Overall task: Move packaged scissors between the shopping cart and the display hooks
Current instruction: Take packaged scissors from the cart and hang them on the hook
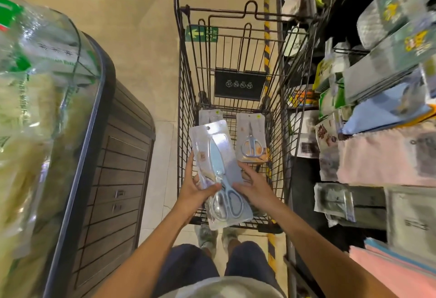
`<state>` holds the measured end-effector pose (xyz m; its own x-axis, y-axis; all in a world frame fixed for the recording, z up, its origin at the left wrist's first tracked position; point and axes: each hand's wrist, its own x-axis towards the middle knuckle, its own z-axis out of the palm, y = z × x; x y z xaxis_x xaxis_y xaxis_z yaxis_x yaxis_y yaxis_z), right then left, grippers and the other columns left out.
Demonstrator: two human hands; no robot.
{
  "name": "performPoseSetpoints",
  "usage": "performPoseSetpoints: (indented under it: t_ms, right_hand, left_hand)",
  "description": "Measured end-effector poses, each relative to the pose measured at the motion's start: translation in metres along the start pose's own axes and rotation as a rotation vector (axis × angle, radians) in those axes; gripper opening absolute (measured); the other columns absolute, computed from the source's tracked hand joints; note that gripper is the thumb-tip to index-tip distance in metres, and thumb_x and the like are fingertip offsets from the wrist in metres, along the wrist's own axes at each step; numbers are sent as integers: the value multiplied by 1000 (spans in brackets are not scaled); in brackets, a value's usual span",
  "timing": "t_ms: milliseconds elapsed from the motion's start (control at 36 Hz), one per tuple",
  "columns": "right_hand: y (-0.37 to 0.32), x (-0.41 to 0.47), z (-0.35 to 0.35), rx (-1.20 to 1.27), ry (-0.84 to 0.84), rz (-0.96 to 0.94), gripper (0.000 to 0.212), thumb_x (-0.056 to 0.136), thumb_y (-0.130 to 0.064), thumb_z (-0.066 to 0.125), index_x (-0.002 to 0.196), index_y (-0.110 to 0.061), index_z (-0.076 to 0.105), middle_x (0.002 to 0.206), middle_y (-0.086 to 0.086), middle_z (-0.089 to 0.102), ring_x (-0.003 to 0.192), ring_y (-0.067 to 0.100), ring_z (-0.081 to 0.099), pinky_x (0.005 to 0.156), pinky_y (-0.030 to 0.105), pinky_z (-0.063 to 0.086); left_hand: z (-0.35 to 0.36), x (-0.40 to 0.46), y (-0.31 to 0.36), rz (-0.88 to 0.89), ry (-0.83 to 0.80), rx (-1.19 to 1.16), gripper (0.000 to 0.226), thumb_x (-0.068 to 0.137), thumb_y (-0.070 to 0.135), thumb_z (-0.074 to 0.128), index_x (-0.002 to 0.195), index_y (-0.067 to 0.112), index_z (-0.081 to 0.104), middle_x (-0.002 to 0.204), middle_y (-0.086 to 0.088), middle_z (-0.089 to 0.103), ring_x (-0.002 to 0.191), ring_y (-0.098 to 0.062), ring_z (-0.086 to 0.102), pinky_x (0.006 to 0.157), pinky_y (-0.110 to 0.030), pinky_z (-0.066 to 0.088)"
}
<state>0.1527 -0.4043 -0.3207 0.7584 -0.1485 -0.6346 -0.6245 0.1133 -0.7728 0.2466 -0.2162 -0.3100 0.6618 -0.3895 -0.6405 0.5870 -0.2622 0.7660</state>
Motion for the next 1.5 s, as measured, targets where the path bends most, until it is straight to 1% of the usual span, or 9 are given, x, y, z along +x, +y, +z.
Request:
performPoseSetpoints:
  t_ms: [167,333,528,722,861,972,1139,1361,1500]
  right_hand:
    - [7,14,-6,-70,-32,56,57,95,-10,66,145,-31,46,110,-8,68,99,1,68,81,22,57]
    - [54,34,-22,-374,47,96,45,96,-11,60,138,-25,56,117,-4,69,103,13,68,93,37,58]
    - [120,66,-19,-833,-25,3,63,89,-18,69,147,-20,45,144,3,50,133,23,46,110,38,41]
    - [148,73,-3,-1062,23,-124,64,80,-21,83,138,-21,56,135,4,61,123,27,58,100,40,52]
    - [147,78,1,-1181,-40,-86,66,91,-23,73,147,-32,40,135,0,62,120,18,63,97,34,56]
    - [156,86,1,-1243,-45,-152,78,89,-15,74,152,-33,33,128,4,67,104,21,72,83,33,61]
    - [150,80,-10,-1021,-95,-137,71,95,-28,68,154,-39,29,136,5,64,112,25,68,94,36,57]
    - [79,37,-44,-773,-61,-123,78,100,-19,55,154,-50,9,153,1,46,129,28,56,102,36,45]
    - [21,8,-61,-484,68,-128,75,98,-17,64,155,-35,18,148,-15,37,131,6,42,87,-4,34]
  left_hand:
    - [-1,8,0,44,65,-2,109,77,-5,81,151,54,26,153,5,46,132,-18,56,98,-43,56]
    - [-14,30,-22,82,114,153,107,83,5,79,151,59,17,163,11,30,147,-20,37,113,-60,40]
    - [-17,44,-51,104,124,171,107,86,-11,69,158,45,13,162,11,30,145,-16,39,102,-38,53]
    - [-22,47,-67,74,141,208,108,87,-11,67,157,48,11,160,14,31,141,-10,42,91,-20,56]
    - [-25,44,-70,55,170,215,109,87,-11,67,156,51,10,161,16,29,145,-15,40,103,-46,52]
    - [-26,41,-68,79,189,228,108,87,-13,65,156,49,11,156,26,27,144,-9,36,99,-25,53]
    - [-31,35,-49,112,162,306,107,86,-14,67,159,39,9,165,12,22,146,-9,32,94,-6,46]
    - [-31,8,15,154,156,361,111,85,-10,72,155,52,12,147,20,46,127,-14,55,107,-47,49]
    - [-36,-10,60,258,125,441,107,84,3,78,154,54,15,147,14,49,125,-11,59,104,-48,51]
